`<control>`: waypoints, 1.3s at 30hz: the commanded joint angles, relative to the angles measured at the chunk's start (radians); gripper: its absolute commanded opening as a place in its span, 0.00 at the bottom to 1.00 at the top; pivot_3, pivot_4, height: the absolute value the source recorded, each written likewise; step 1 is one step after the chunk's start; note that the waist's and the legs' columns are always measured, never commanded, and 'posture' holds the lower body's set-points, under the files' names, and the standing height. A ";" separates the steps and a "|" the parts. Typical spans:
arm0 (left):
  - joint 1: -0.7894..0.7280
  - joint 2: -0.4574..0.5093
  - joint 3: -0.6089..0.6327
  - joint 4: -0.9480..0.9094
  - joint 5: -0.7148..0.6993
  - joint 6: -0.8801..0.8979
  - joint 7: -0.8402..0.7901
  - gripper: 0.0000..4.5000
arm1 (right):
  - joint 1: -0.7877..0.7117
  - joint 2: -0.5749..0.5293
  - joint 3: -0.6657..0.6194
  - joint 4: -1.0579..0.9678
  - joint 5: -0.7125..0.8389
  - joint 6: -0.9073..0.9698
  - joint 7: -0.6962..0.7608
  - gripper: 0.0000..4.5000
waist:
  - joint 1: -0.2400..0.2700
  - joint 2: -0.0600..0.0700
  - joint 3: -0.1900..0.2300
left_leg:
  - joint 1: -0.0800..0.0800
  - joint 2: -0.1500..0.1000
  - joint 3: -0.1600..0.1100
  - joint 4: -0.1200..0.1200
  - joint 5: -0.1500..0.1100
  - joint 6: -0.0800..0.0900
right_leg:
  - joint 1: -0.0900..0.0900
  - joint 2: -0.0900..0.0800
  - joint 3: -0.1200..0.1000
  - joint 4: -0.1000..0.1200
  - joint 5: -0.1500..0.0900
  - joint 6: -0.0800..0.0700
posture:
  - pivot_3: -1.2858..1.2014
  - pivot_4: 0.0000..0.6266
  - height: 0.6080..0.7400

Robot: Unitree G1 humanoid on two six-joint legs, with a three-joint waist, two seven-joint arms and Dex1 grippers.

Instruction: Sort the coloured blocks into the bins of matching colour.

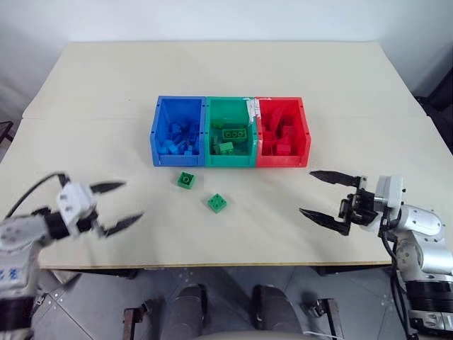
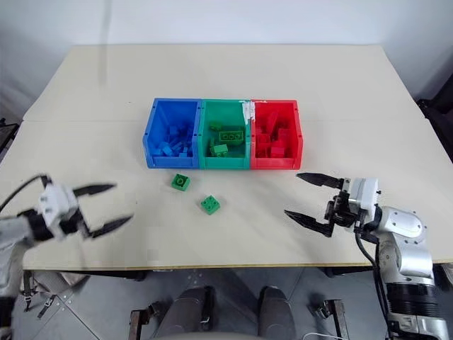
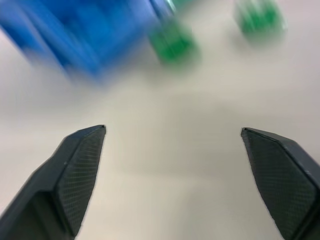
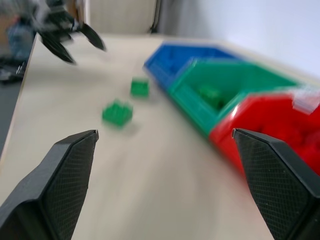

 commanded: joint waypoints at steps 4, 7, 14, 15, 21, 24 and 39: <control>0.016 -0.024 0.039 -0.072 -0.033 -0.038 0.049 1.00 | -0.059 -0.014 -0.012 0.071 0.004 -0.044 0.063 1.00 | 0.009 0.000 0.000 | 0.000 0.004 -0.001 0.001 -0.001 0.002 | 0.000 0.000 -0.001 0.000 0.001 -0.001 | 0.52 0.24 1.00; 0.008 -0.053 -0.022 -0.178 -0.060 0.025 0.059 1.00 | -0.075 -0.013 -0.010 0.092 0.001 -0.047 0.071 1.00 | 0.008 0.000 0.000 | 0.000 0.004 0.000 0.001 0.000 -0.001 | 0.000 0.000 -0.001 0.001 0.002 -0.002 | 0.52 0.24 1.00; -0.112 -0.163 -0.246 -0.409 -0.081 0.291 0.183 1.00 | -0.087 -0.015 -0.021 0.101 -0.010 -0.048 0.058 1.00 | 0.002 0.000 0.000 | 0.000 0.002 0.001 0.001 0.000 -0.002 | 0.000 0.001 0.000 0.001 0.002 -0.002 | 0.52 0.24 1.00; -0.149 -0.191 -0.289 -0.416 -0.050 0.309 0.210 1.00 | -0.085 -0.016 -0.024 0.098 -0.011 -0.048 0.052 1.00 | 0.004 0.000 0.000 | 0.000 0.002 0.001 0.002 0.000 -0.002 | 0.000 0.001 0.000 0.002 0.002 -0.002 | 0.52 0.24 1.00; -0.311 -0.345 -0.493 -0.359 0.123 0.400 0.377 1.00 | -0.024 -0.018 -0.038 0.017 -0.008 -0.035 0.006 1.00 | 0.005 0.000 0.000 | 0.000 0.002 0.001 0.003 0.001 -0.003 | 0.000 0.002 0.000 0.004 0.002 -0.001 | 0.52 0.24 1.00; -0.338 -0.386 -0.543 -0.345 0.166 0.427 0.416 1.00 | 0.020 -0.023 -0.053 -0.044 0.000 -0.024 -0.029 1.00 | 0.000 0.000 0.000 | 0.000 0.003 0.002 0.003 0.001 -0.003 | 0.000 0.003 0.001 0.004 0.002 -0.001 | 0.52 0.24 1.00; -0.340 -0.398 -0.560 -0.309 0.249 0.452 0.482 0.52 | 0.116 -0.034 -0.095 -0.135 0.005 -0.009 -0.103 1.00 | 0.010 0.000 0.000 | 0.001 0.004 0.002 0.003 0.001 -0.004 | 0.000 0.004 0.002 0.001 0.002 -0.002 | 0.52 0.24 1.00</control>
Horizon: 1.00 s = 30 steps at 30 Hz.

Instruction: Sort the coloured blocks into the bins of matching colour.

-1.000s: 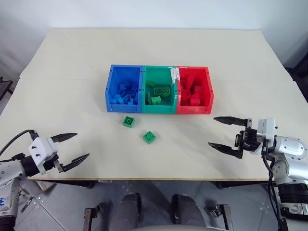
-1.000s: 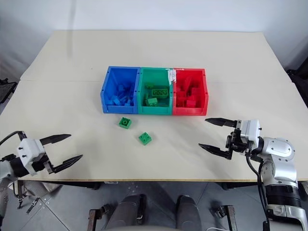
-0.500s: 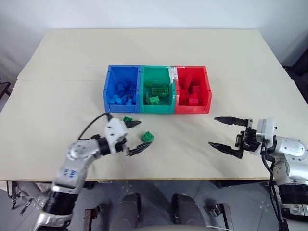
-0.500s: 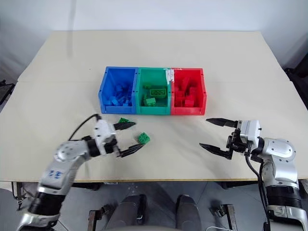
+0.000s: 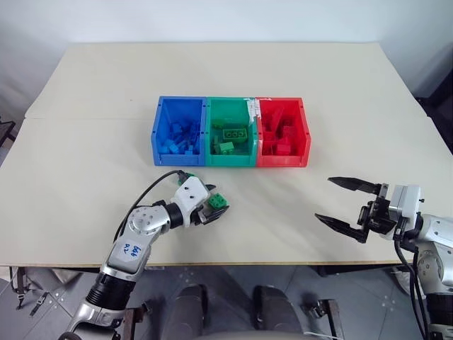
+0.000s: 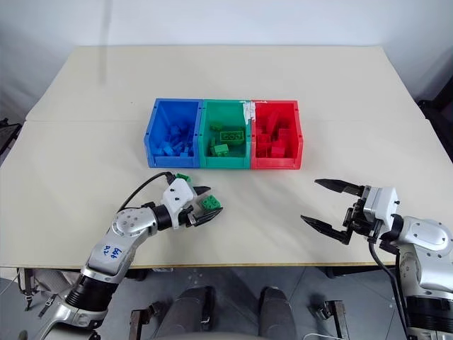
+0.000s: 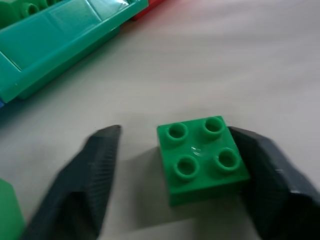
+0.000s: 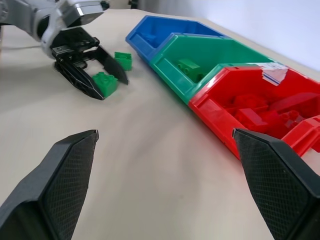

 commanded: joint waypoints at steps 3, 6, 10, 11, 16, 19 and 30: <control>-0.066 -0.033 0.051 0.030 -0.036 -0.090 0.004 0.33 | -0.012 -0.004 -0.011 -0.035 0.018 -0.003 -0.011 1.00 | 0.007 0.000 0.000 | 0.000 0.000 0.000 0.000 0.000 0.000 | 0.000 0.000 0.000 0.000 0.000 0.000 | 0.52 0.24 1.00; -0.127 -0.049 0.088 0.048 -0.070 -0.125 -0.011 0.33 | -0.007 -0.008 -0.020 -0.042 0.034 0.002 -0.006 1.00 | 0.017 0.000 0.000 | -0.001 0.000 0.000 0.002 0.000 0.000 | 0.000 0.000 0.000 0.000 0.000 0.000 | 0.52 0.24 1.00; -0.303 -0.050 0.115 0.183 -0.077 -0.136 -0.030 0.33 | 0.001 0.003 -0.042 -0.086 0.070 0.039 -0.049 1.00 | 0.018 0.000 0.000 | -0.001 0.000 0.000 0.002 0.000 0.000 | 0.000 0.000 0.000 0.000 0.000 0.000 | 0.52 0.24 1.00; -0.373 -0.060 0.123 0.256 -0.070 -0.148 -0.020 0.33 | -0.001 0.018 -0.051 -0.102 0.083 0.049 -0.085 1.00 | 0.018 0.000 0.000 | 0.000 -0.001 0.000 0.002 0.000 0.000 | 0.001 0.000 0.000 0.000 0.001 0.000 | 0.52 0.24 1.00; -0.601 -0.094 0.114 0.569 -0.017 -0.236 -0.006 0.33 | 0.021 0.075 -0.065 -0.166 0.108 0.076 -0.177 1.00 | 0.018 0.000 0.000 | -0.001 -0.001 -0.001 0.002 0.001 0.000 | 0.000 0.002 0.000 0.000 0.001 0.001 | 0.52 0.24 1.00; -0.706 -0.121 0.114 0.738 0.022 -0.277 0.043 0.33 | 0.039 0.104 -0.061 -0.203 0.117 0.085 -0.211 1.00 | 0.016 -0.001 0.000 | -0.002 0.000 0.000 0.000 0.001 0.000 | 0.000 0.002 0.000 0.000 0.001 0.001 | 0.52 0.24 1.00; -0.663 -0.070 0.145 0.696 -0.031 -0.328 -0.151 0.99 | 0.024 0.143 -0.018 -0.225 0.098 0.083 -0.234 1.00 | 0.008 -0.001 0.000 | -0.002 0.000 0.002 -0.001 0.001 0.000 | -0.001 0.003 0.000 0.000 0.001 0.001 | 0.52 0.24 1.00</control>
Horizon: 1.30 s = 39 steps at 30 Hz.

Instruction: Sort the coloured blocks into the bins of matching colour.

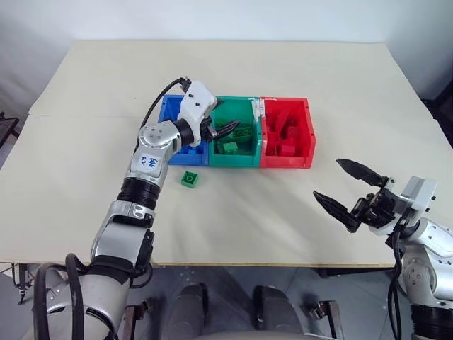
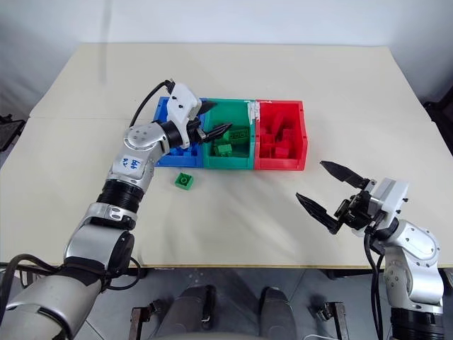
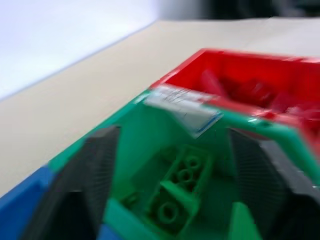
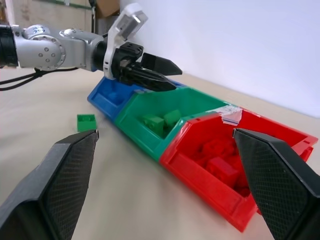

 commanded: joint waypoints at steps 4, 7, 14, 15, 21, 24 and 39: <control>0.225 0.147 0.078 -0.298 -0.090 0.022 -0.126 0.99 | -0.070 -0.016 0.027 0.022 0.011 -0.005 0.046 1.00 | -0.016 0.000 0.000 | 0.000 0.002 0.000 -0.001 0.000 -0.001 | -0.001 0.002 0.001 0.000 0.000 0.000 | 0.52 0.24 1.00; 0.393 0.249 0.148 -0.423 -0.132 -0.012 -0.175 0.99 | -0.113 -0.023 0.049 0.066 0.006 -0.006 0.097 1.00 | -0.026 0.000 0.000 | 0.000 0.003 0.000 -0.001 0.000 -0.001 | -0.001 0.003 0.002 0.000 0.000 0.000 | 0.52 0.24 1.00; 0.812 0.376 0.432 -0.593 -0.277 -0.111 -0.226 0.99 | -0.198 -0.051 0.103 0.172 -0.012 -0.028 0.253 1.00 | -0.019 0.000 0.000 | 0.001 0.004 -0.001 0.000 -0.001 -0.001 | 0.000 0.002 0.002 0.000 0.000 -0.001 | 0.52 0.24 1.00; 0.870 0.386 0.474 -0.606 -0.296 -0.101 -0.229 0.99 | -0.214 -0.053 0.111 0.193 -0.020 -0.041 0.271 1.00 | -0.020 0.000 0.000 | 0.001 0.004 -0.001 0.000 -0.002 0.000 | 0.000 0.002 0.002 -0.001 0.000 -0.002 | 0.52 0.24 1.00; 1.129 0.374 0.611 -0.690 -0.347 -0.093 -0.215 0.99 | -0.300 -0.055 0.142 0.318 -0.047 -0.077 0.364 1.00 | -0.021 0.000 0.000 | 0.001 0.004 0.000 -0.001 -0.003 0.000 | 0.000 0.002 0.002 -0.002 0.001 -0.002 | 0.52 0.24 1.00; 1.174 0.366 0.578 -0.760 -0.373 -0.056 -0.225 0.99 | -0.326 -0.054 0.142 0.368 -0.059 -0.092 0.389 1.00 | -0.018 0.000 0.000 | 0.001 0.004 0.000 0.000 -0.003 0.001 | 0.000 0.001 0.002 -0.002 0.001 -0.003 | 0.52 0.24 1.00; 0.906 0.082 0.175 -0.957 -0.078 0.251 0.308 0.99 | -0.335 -0.060 0.117 0.361 -0.077 -0.096 0.340 1.00 | -0.020 0.000 0.000 | 0.002 0.004 0.001 0.001 -0.003 -0.001 | 0.000 0.001 0.002 0.002 0.001 -0.003 | 0.52 0.24 1.00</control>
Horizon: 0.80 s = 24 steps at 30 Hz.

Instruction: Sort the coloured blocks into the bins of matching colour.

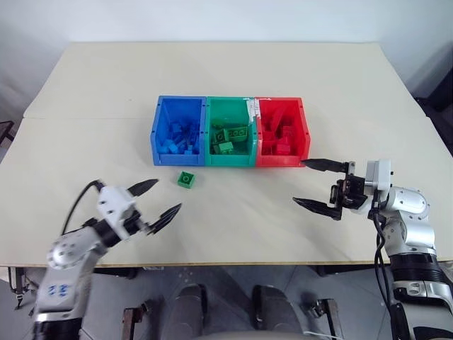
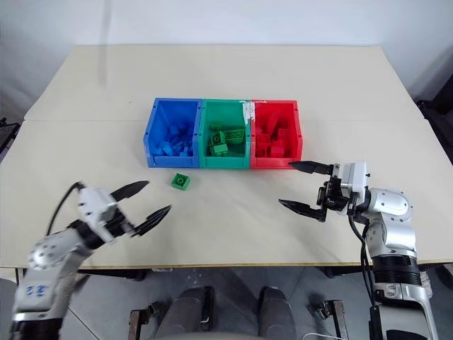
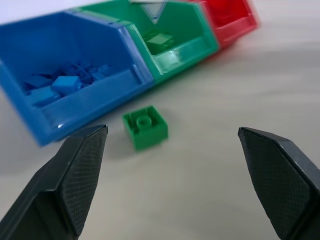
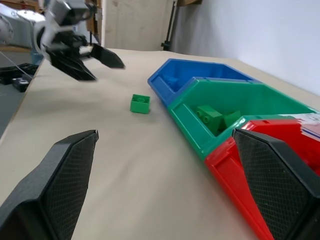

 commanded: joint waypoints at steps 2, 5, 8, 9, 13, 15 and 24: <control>-0.039 -0.058 -0.080 -0.018 0.113 0.084 0.151 0.99 | 0.022 -0.022 -0.031 -0.066 0.002 0.001 -0.037 1.00 | -0.002 0.000 0.000 | 0.000 0.000 0.000 0.000 0.000 0.000 | 0.000 0.000 0.000 0.000 0.000 0.000 | 0.52 0.24 1.00; -0.052 -0.113 -0.120 0.000 0.137 0.109 0.204 0.99 | 0.035 -0.020 -0.036 -0.098 0.006 0.010 -0.068 1.00 | -0.002 0.000 0.000 | 0.000 0.000 0.001 0.000 0.000 0.000 | 0.000 0.000 0.000 -0.001 0.000 0.000 | 0.52 0.24 1.00; -0.075 -0.131 -0.150 0.025 0.177 0.131 0.235 0.99 | 0.056 -0.020 -0.035 -0.127 0.009 0.017 -0.087 1.00 | 0.001 0.000 0.000 | 0.000 0.000 0.001 0.000 0.000 -0.001 | 0.000 0.001 0.000 -0.003 0.000 0.000 | 0.52 0.24 1.00; -0.083 -0.133 -0.152 0.032 0.183 0.145 0.244 0.99 | 0.062 -0.020 -0.035 -0.132 0.010 0.018 -0.090 1.00 | 0.001 0.000 0.000 | 0.000 0.000 0.001 0.000 0.000 -0.001 | 0.000 0.001 0.000 -0.004 0.000 0.000 | 0.52 0.24 1.00; -0.107 -0.142 -0.150 0.052 0.182 0.167 0.258 0.87 | 0.069 -0.018 -0.037 -0.137 0.011 0.019 -0.099 1.00 | 0.001 0.000 0.000 | 0.000 0.000 0.001 0.001 0.000 -0.001 | 0.000 0.001 0.001 -0.004 0.000 0.000 | 0.52 0.24 1.00; -0.114 -0.144 -0.151 0.061 0.175 0.167 0.254 0.73 | 0.068 -0.017 -0.035 -0.135 0.010 0.017 -0.102 1.00 | 0.001 0.000 0.000 | 0.000 0.000 0.001 0.001 0.000 -0.001 | 0.000 0.001 0.001 -0.004 0.000 0.000 | 0.52 0.24 1.00; -0.109 -0.163 -0.104 0.066 0.061 0.038 0.148 0.33 | 0.085 -0.016 -0.048 -0.133 0.012 0.003 -0.115 1.00 | 0.002 0.000 0.000 | 0.000 0.000 0.001 0.001 0.001 -0.001 | 0.000 0.001 0.001 -0.004 0.000 0.000 | 0.52 0.24 1.00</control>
